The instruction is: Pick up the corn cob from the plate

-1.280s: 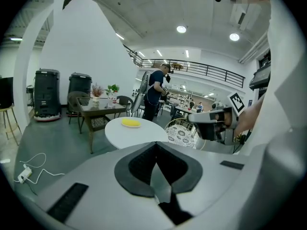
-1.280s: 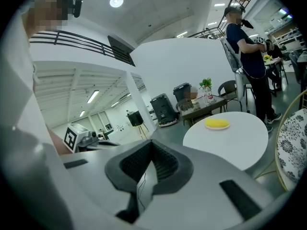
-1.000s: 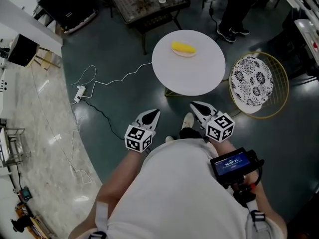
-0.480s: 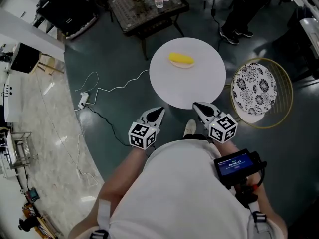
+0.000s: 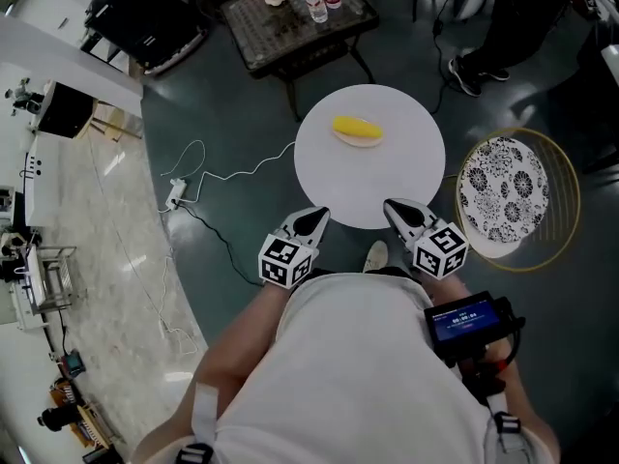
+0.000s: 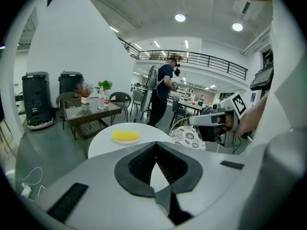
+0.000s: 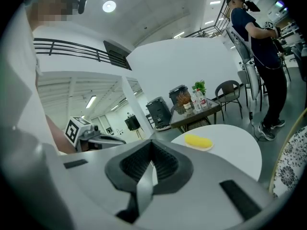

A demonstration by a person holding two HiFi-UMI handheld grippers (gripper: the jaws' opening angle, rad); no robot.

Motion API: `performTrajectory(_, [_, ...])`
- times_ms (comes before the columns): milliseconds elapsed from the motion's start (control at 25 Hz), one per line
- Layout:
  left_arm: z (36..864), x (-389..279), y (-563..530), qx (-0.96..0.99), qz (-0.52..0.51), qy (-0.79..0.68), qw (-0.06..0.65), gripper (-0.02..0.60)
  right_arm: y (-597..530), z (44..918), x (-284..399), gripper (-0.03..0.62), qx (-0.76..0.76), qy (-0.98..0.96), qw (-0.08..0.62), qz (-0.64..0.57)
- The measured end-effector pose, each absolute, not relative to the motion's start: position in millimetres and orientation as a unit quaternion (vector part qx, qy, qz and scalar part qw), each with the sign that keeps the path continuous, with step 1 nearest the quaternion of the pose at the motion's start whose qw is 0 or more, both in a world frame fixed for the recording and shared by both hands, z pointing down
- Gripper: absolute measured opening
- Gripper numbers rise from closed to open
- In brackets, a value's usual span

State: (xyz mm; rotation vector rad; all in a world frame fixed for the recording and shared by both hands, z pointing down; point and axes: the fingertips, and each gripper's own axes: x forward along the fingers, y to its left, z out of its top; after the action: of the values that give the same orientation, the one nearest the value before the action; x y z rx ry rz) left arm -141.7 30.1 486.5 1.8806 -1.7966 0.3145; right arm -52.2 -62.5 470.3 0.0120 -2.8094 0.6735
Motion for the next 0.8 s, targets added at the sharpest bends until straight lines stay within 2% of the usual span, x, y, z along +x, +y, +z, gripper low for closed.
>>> performTrajectory(800, [497, -153, -16, 0.738, 0.179, -0.594, 0.267, 0.008, -98, 468, -45, 0.006, 0.082, -0.955, 0.124, 0.256])
